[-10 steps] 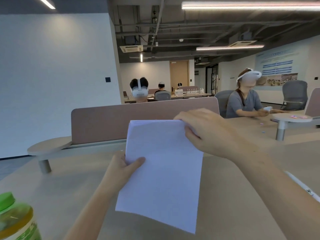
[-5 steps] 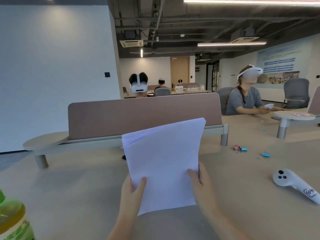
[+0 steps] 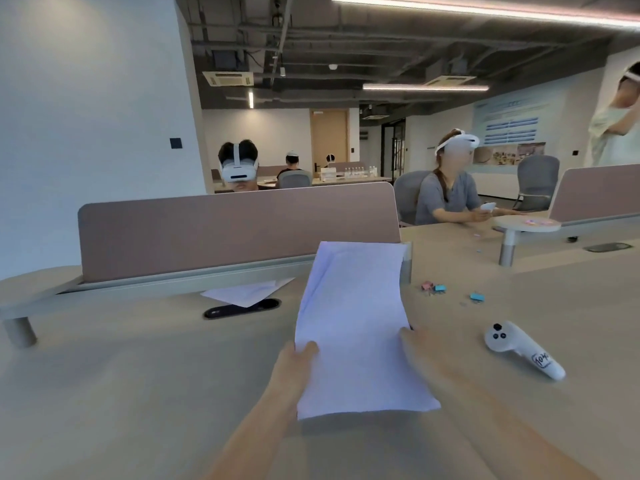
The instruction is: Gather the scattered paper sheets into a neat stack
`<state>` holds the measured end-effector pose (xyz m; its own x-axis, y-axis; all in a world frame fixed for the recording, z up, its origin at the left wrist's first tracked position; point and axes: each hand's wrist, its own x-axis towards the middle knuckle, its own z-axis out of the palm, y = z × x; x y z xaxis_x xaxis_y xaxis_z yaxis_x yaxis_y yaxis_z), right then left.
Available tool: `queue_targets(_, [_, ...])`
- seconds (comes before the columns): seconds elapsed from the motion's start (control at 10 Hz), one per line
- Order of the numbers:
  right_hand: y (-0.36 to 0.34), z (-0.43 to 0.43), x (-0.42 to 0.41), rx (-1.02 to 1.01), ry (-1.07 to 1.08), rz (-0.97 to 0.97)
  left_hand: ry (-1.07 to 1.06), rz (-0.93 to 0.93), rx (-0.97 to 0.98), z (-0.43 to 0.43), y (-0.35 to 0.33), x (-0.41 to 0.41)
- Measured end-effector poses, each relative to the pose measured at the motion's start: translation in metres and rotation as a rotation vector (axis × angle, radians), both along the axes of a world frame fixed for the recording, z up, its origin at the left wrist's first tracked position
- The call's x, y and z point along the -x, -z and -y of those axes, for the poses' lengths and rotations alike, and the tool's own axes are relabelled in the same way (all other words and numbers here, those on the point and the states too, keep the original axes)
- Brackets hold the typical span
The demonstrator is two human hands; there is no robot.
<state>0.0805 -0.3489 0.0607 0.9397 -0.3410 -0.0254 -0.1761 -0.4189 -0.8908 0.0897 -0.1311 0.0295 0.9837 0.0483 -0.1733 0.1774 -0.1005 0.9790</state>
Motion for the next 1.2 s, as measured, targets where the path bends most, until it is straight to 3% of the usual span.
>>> queue_targets(0.4, [0.018,0.036,-0.069,0.089,0.030,-0.153,0.015,-0.161,-0.144,0.061,0.019,-0.057])
queue_targets(0.5, [0.026,0.036,-0.086,0.136,0.056,-0.180,0.071,-0.173,-0.264,0.067,0.016,-0.070])
queue_targets(0.6, [0.025,0.041,-0.097,0.198,0.032,-0.216,0.151,-0.263,-0.361,0.071,0.006,-0.083])
queue_targets(0.7, [0.019,0.047,-0.104,0.246,-0.001,-0.250,0.209,-0.445,-0.283,0.074,-0.006,-0.088])
queue_targets(0.9, [0.034,0.059,-0.122,0.317,0.044,-0.247,0.264,-0.264,-0.954,0.070,-0.011,-0.103])
queue_targets(1.0, [0.034,0.056,-0.122,0.470,0.070,-0.277,0.269,-0.258,-0.947,0.067,-0.008,-0.100])
queue_targets(1.2, [0.027,0.064,-0.120,0.561,0.093,-0.283,0.204,-0.193,-0.941,0.049,-0.011,-0.090])
